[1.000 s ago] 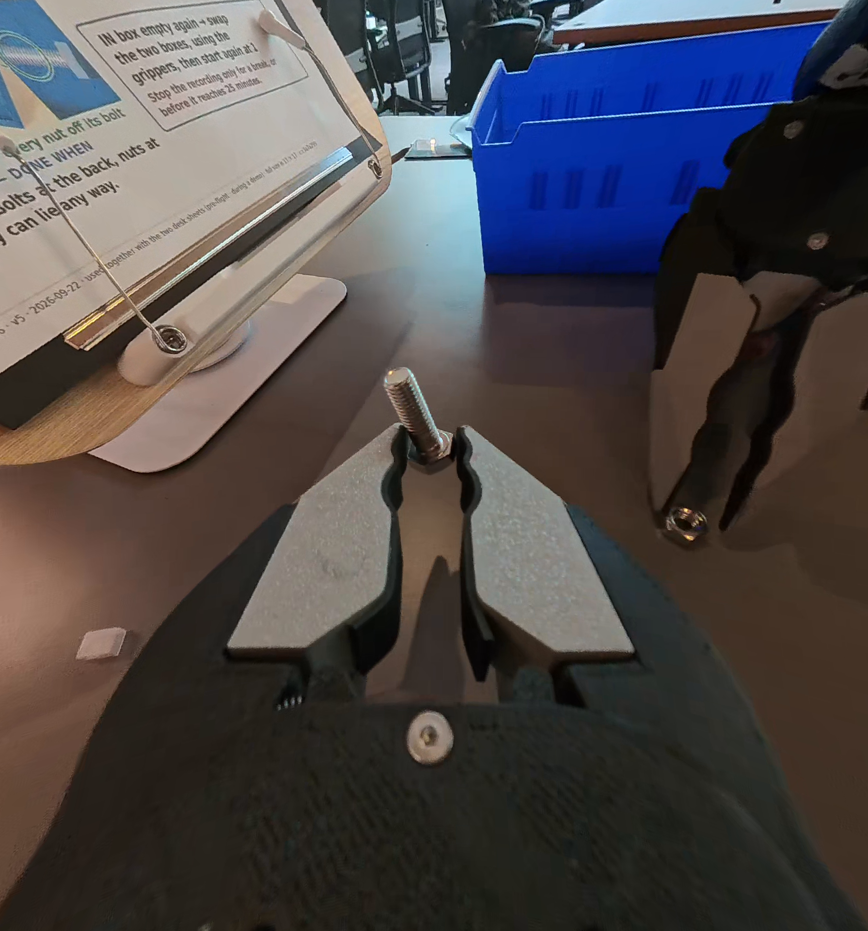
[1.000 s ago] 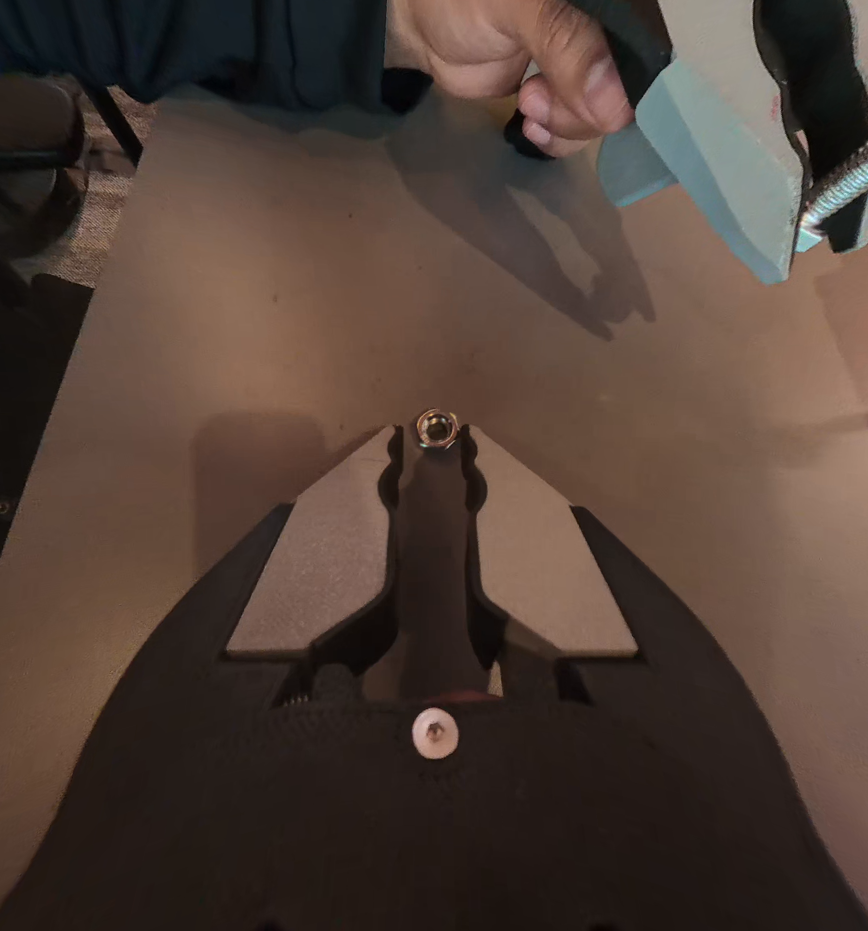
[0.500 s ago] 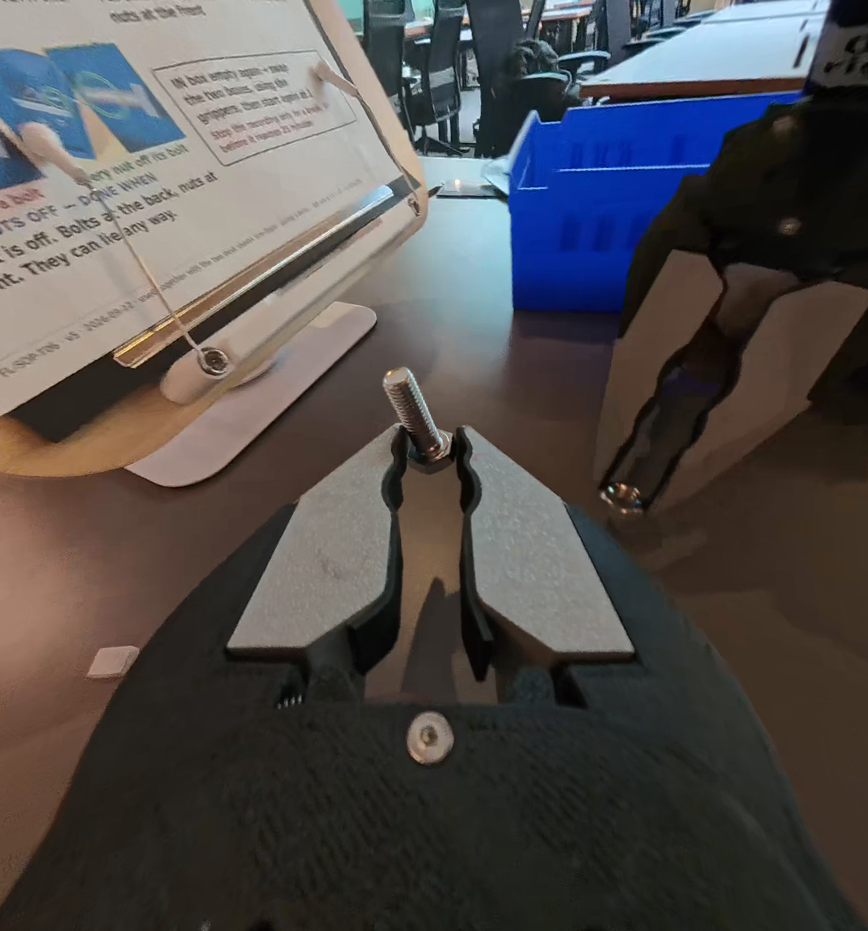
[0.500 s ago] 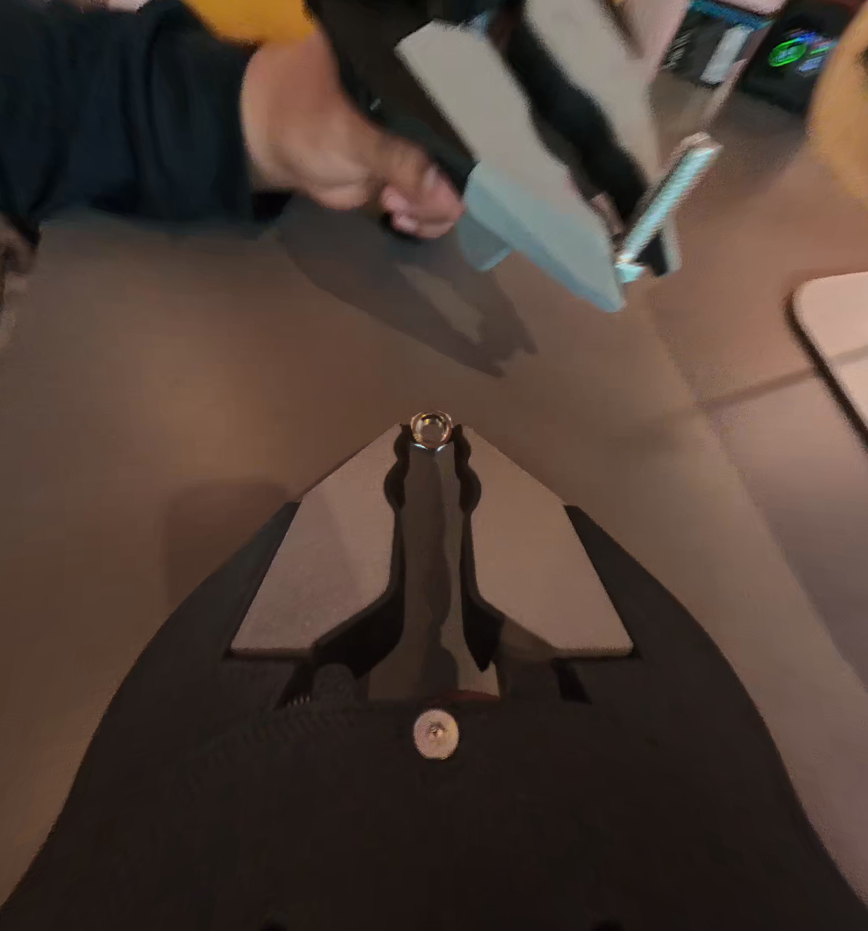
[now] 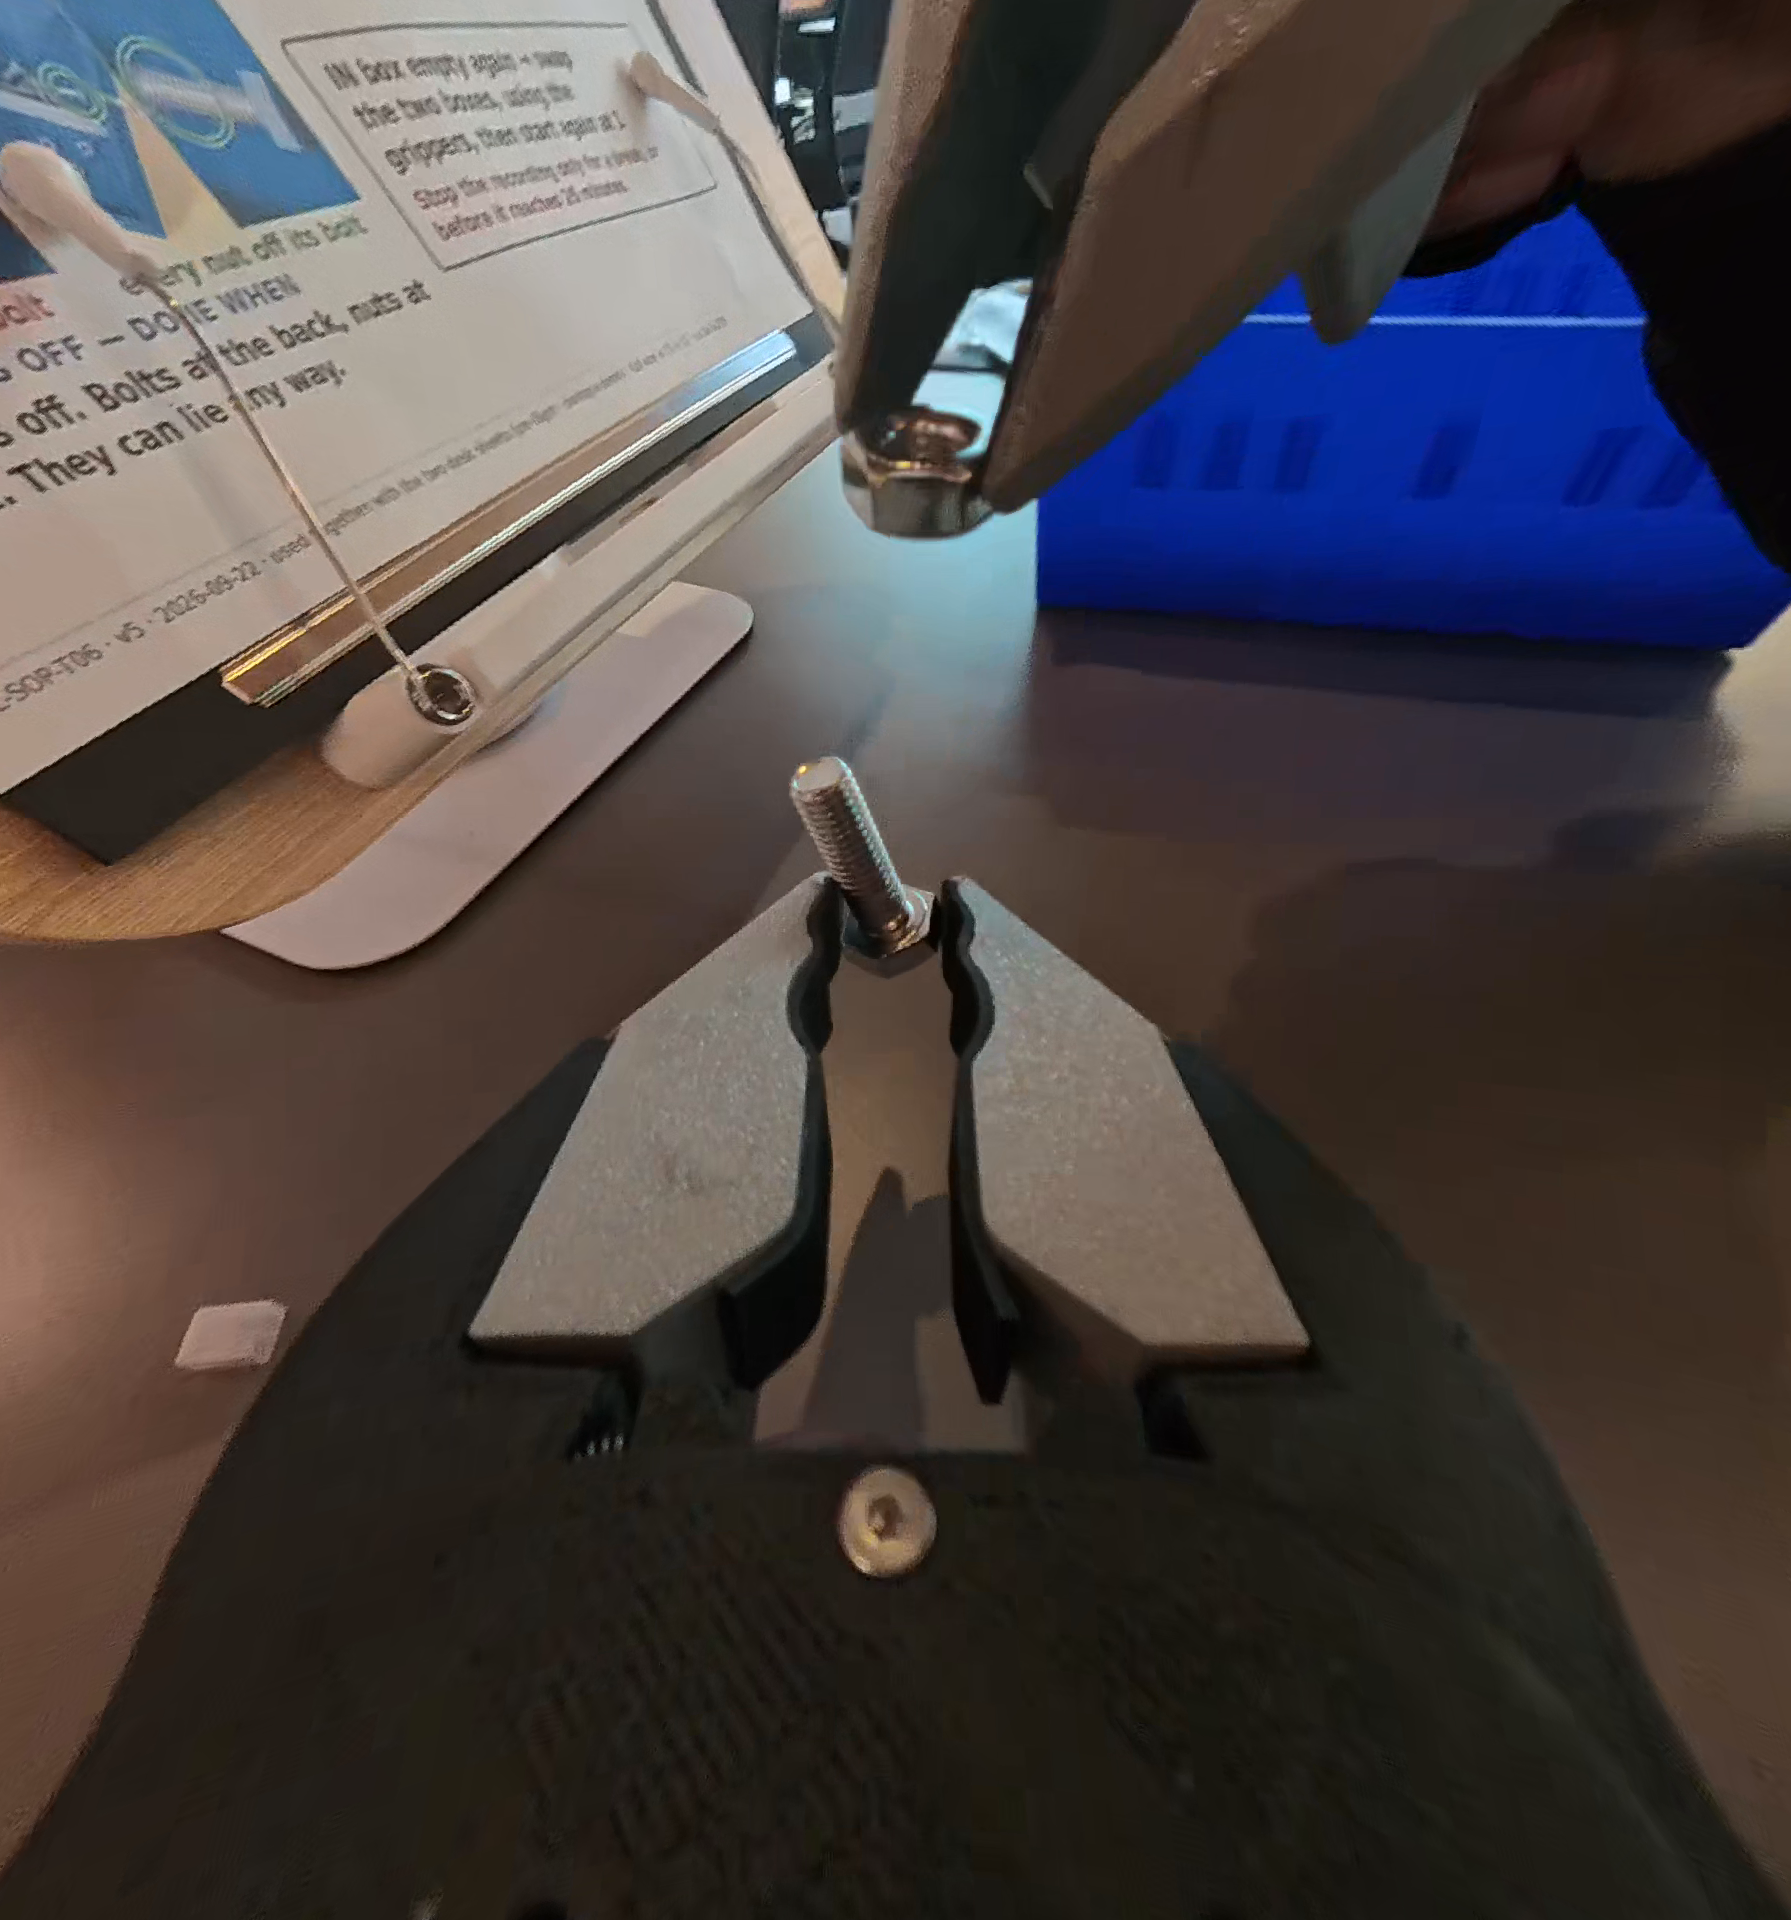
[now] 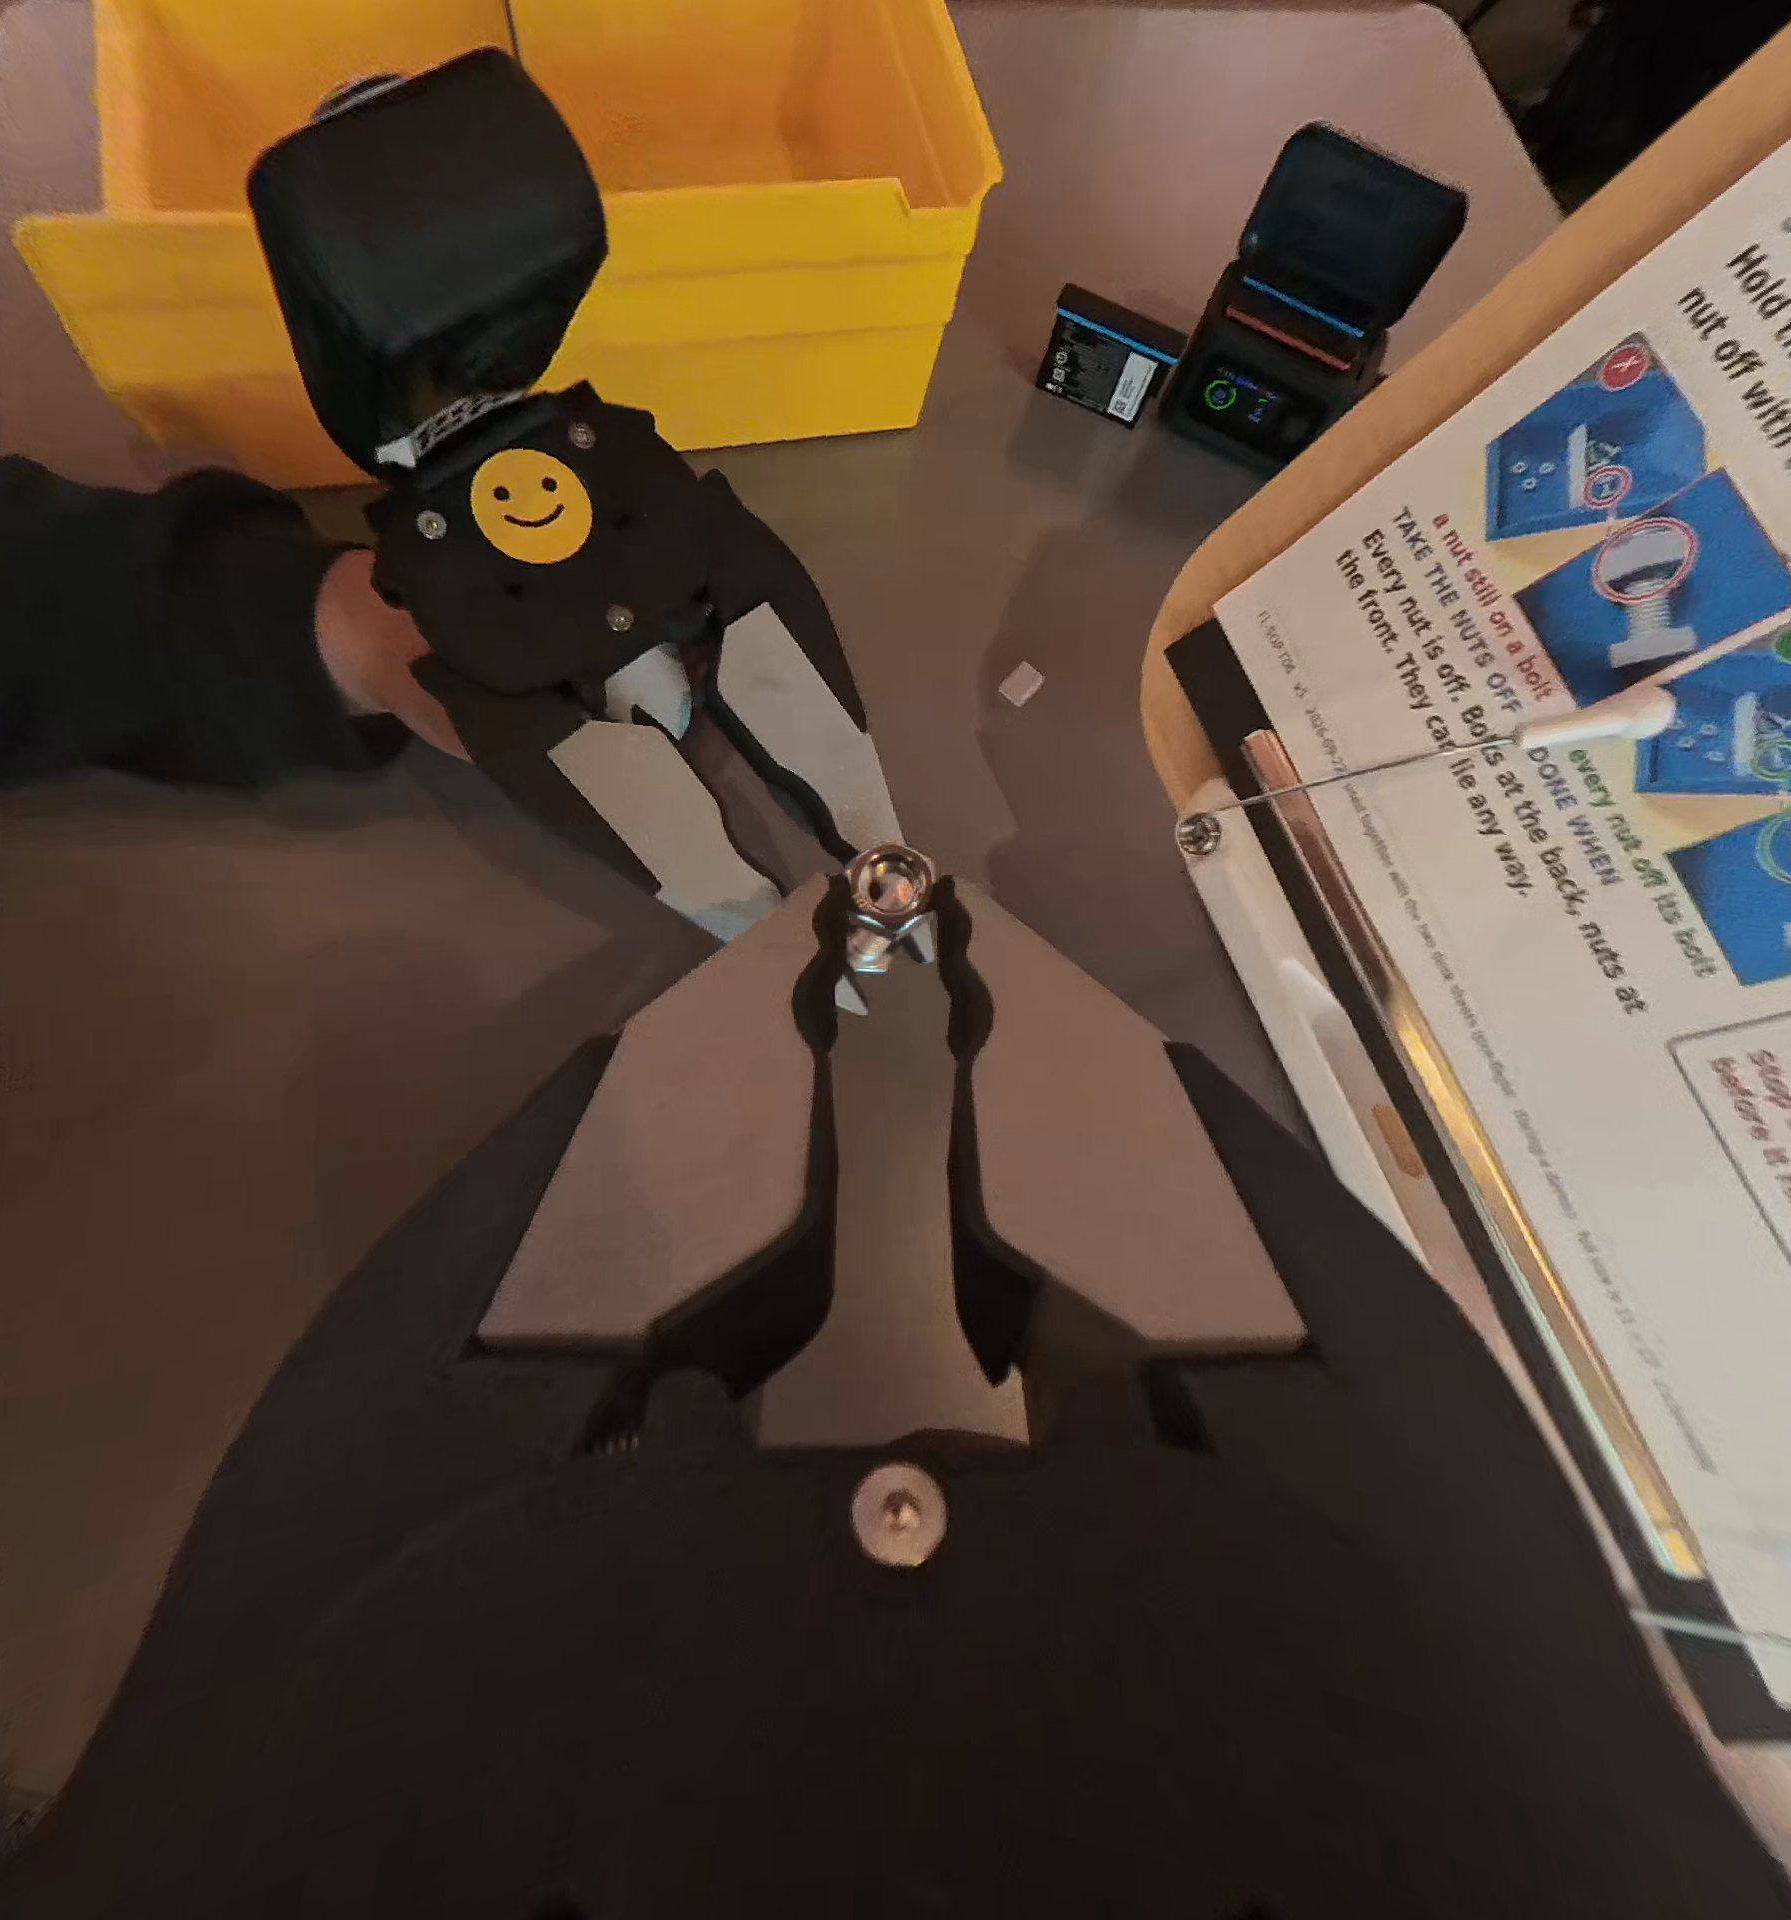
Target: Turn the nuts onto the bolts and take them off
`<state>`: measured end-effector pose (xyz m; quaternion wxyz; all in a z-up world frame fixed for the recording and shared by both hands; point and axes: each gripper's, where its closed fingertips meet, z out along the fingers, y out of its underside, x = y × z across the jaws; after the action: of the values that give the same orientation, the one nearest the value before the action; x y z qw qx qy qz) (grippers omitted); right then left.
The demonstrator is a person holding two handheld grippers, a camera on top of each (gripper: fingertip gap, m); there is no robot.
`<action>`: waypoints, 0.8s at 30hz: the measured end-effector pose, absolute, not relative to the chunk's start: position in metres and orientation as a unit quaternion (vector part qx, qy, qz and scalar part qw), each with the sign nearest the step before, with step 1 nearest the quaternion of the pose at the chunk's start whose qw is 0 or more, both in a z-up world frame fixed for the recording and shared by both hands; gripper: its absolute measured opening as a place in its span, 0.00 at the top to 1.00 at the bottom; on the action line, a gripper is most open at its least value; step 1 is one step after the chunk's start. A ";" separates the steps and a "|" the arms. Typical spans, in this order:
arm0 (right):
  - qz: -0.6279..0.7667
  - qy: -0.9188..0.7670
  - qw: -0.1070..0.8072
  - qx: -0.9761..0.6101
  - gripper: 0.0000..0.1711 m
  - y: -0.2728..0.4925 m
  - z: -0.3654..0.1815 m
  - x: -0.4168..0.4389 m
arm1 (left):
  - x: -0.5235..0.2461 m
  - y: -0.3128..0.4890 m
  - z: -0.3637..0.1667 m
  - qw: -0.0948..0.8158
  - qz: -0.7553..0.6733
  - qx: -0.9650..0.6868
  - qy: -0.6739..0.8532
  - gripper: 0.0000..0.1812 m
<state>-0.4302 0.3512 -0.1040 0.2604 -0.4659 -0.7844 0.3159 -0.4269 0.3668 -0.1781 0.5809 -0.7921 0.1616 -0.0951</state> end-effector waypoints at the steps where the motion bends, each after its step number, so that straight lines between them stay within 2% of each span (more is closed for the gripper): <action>1: 0.320 -0.785 0.249 -0.468 0.92 0.351 -0.107 -0.432 | -0.430 0.367 -0.179 0.579 -0.087 -0.795 0.161 0.91; 12: 0.296 -0.796 0.213 -0.483 0.92 0.357 -0.132 -0.441 | -0.427 0.373 -0.189 0.566 0.039 -0.793 0.223 0.91; 24: 0.298 -0.794 0.189 -0.495 0.92 0.356 -0.137 -0.435 | -0.432 0.372 -0.181 0.587 0.035 -0.784 0.201 0.91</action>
<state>-0.4349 0.3558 -0.1371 0.1891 -0.4952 -0.7939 0.2979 -0.4320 0.3722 -0.1810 0.5869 -0.7835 0.2009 0.0346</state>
